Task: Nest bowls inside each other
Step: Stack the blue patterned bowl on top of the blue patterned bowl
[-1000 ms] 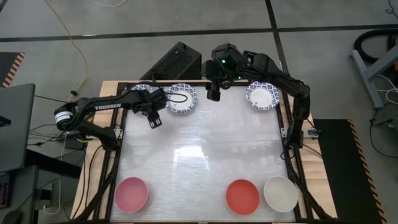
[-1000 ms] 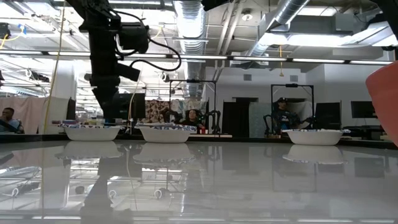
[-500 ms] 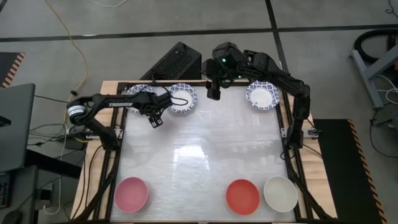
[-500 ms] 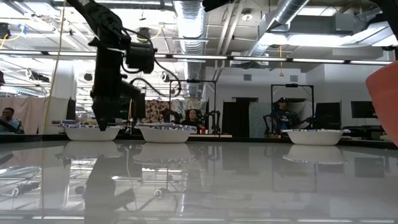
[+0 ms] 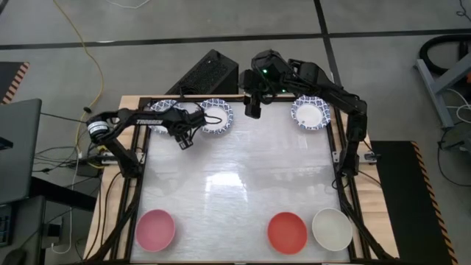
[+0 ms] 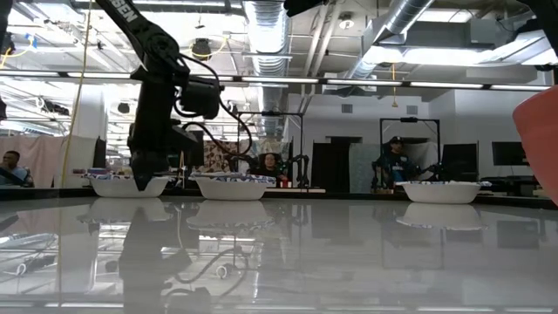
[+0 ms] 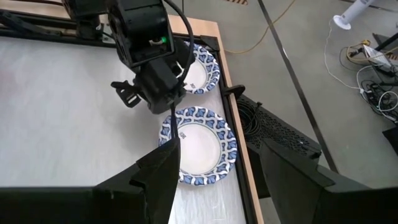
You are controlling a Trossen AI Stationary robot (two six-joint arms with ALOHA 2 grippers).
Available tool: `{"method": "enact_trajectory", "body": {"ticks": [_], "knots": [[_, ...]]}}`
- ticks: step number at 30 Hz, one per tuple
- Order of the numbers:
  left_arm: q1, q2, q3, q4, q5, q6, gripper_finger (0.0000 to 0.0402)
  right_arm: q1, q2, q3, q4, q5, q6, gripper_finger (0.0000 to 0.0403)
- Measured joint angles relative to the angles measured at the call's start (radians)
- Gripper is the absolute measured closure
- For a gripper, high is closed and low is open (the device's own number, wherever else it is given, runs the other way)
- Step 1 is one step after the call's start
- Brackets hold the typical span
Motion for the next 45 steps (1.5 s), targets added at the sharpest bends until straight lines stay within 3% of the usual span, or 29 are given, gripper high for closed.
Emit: {"method": "enact_trajectory", "body": {"ticks": [5,7,12,18,25,36,45], "knots": [[0.006,0.000,0.000,0.004,0.010,0.006,0.0366,0.000,0.000,0.000,0.000,0.000,0.000,0.0159],[0.005,0.000,0.000,0.008,0.018,0.009,0.0389,0.000,0.000,0.000,0.000,0.000,-0.001,0.0159],[0.004,-0.010,0.001,-0.009,0.040,-0.001,0.0397,-0.004,0.000,0.000,0.000,-0.009,-0.007,0.0159],[-0.017,-0.092,0.001,-0.032,0.068,-0.010,0.0401,-0.075,0.000,0.000,0.018,-0.262,0.079,0.0159],[-0.050,-0.285,0.001,-0.046,0.099,0.023,0.0401,-0.152,0.003,0.000,0.025,-0.359,0.126,0.0159],[-0.129,-0.637,0.001,-0.054,0.098,0.060,0.0401,-0.144,0.003,0.000,0.075,-0.428,0.042,0.0159],[-0.199,-0.796,0.001,0.013,0.322,0.187,0.0401,-0.136,0.004,0.000,0.181,-0.561,-0.036,0.0159]]}}
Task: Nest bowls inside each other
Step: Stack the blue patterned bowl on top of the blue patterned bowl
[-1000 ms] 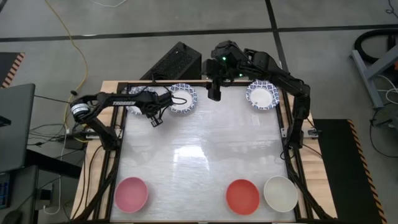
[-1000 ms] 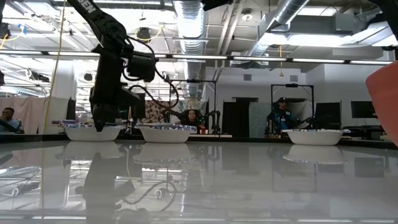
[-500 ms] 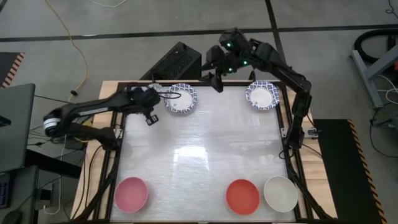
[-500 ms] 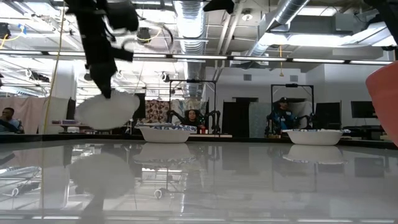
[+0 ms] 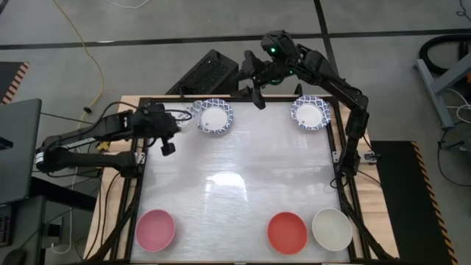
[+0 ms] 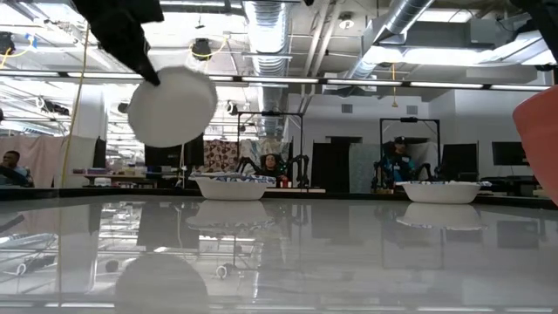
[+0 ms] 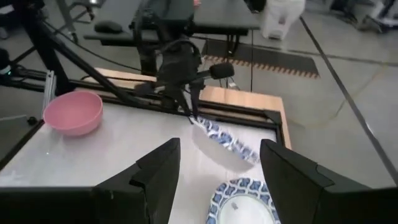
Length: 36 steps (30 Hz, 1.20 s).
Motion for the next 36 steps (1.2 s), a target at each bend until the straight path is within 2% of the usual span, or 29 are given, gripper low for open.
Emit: {"method": "enact_trajectory", "body": {"ticks": [11,16,25,36], "knots": [[-0.078,-0.033,0.000,0.114,0.123,0.110,0.0401,0.072,0.000,0.000,0.013,-0.039,-0.077,0.0159],[-0.108,-0.032,0.012,0.193,0.128,0.142,0.0401,0.097,0.000,0.000,0.016,-0.038,-0.086,0.0159],[-0.122,-0.027,0.116,0.191,0.179,0.160,0.0401,0.134,0.066,0.000,0.032,-0.027,-0.071,0.0159],[-0.126,-0.030,0.143,0.091,0.226,0.100,0.0401,0.166,0.130,0.000,0.077,0.089,-0.071,0.0159]]}}
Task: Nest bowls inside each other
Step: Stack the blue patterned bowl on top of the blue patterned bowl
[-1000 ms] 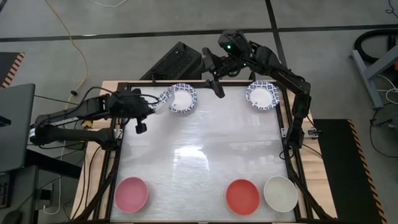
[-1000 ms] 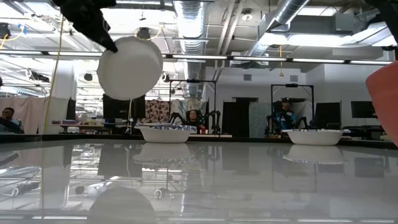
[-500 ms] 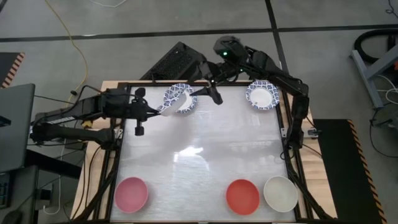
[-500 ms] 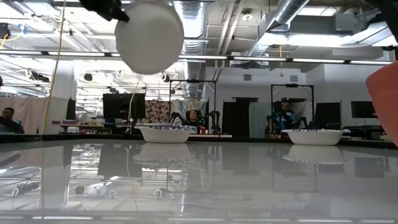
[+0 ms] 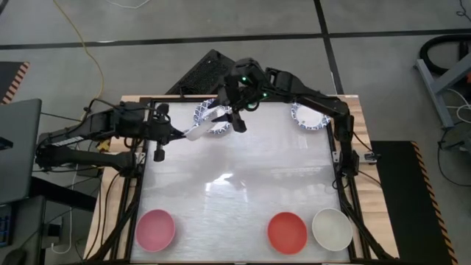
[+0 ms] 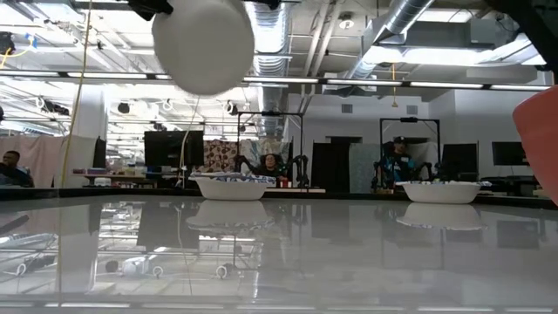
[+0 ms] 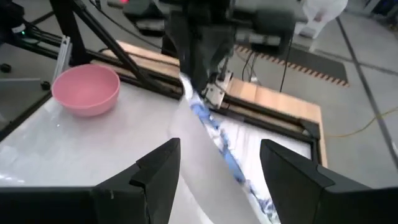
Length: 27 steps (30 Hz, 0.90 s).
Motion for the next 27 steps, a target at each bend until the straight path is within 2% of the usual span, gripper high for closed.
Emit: {"method": "enact_trajectory", "body": {"ticks": [17,27], "knots": [[-0.041,0.000,0.000,-0.014,-0.017,0.031,0.0401,0.014,0.020,0.000,0.001,-0.001,-0.033,0.0159],[-0.041,0.000,0.000,-0.017,-0.006,0.060,0.0401,0.029,0.089,0.001,-0.024,-0.001,-0.032,0.0159]]}}
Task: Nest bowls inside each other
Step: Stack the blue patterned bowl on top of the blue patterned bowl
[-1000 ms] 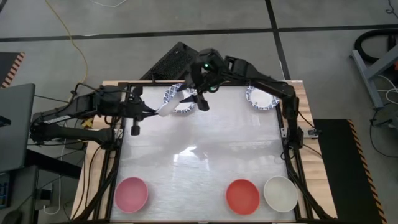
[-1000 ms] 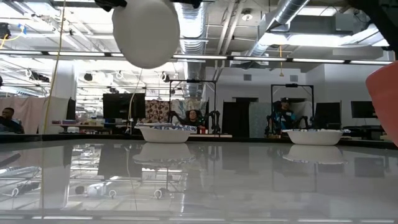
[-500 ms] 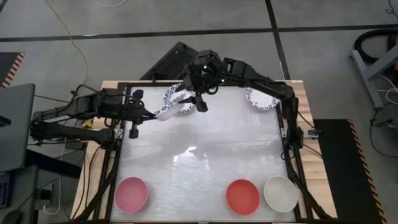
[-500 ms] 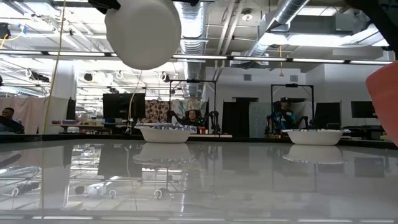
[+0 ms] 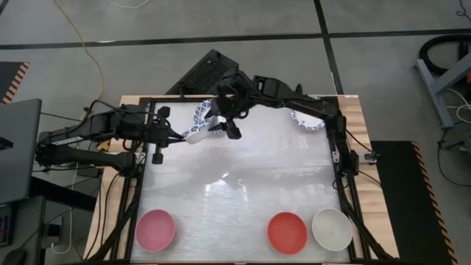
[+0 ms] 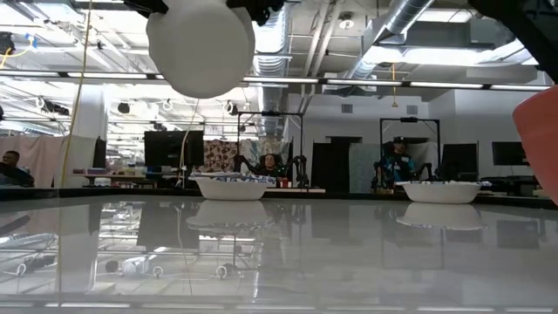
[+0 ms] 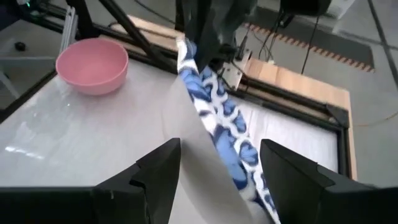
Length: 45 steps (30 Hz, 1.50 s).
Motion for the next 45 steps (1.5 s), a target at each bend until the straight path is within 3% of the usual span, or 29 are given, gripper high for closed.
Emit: {"method": "enact_trajectory", "body": {"ticks": [7,19,24,31,38,45], "knots": [[0.000,0.000,0.000,-0.012,0.001,0.000,0.0401,0.018,0.011,-0.002,-0.008,0.004,-0.016,0.0201],[0.000,0.000,0.000,-0.031,-0.023,-0.011,0.0401,0.016,0.005,-0.001,-0.041,-0.003,-0.019,0.0390],[0.000,0.000,0.000,-0.031,-0.081,-0.039,0.0387,0.015,0.005,-0.001,-0.036,0.027,-0.007,0.0389],[0.000,-0.001,0.000,-0.044,-0.096,-0.080,0.0328,0.015,0.005,-0.001,-0.037,0.107,0.000,0.0396],[0.000,-0.011,0.000,-0.048,-0.199,-0.079,0.0274,0.014,0.005,-0.001,-0.041,0.276,-0.008,0.0396],[0.000,-0.033,0.000,-0.048,-0.283,-0.088,0.0258,-0.001,0.009,-0.001,-0.054,0.462,-0.024,0.0396]]}}
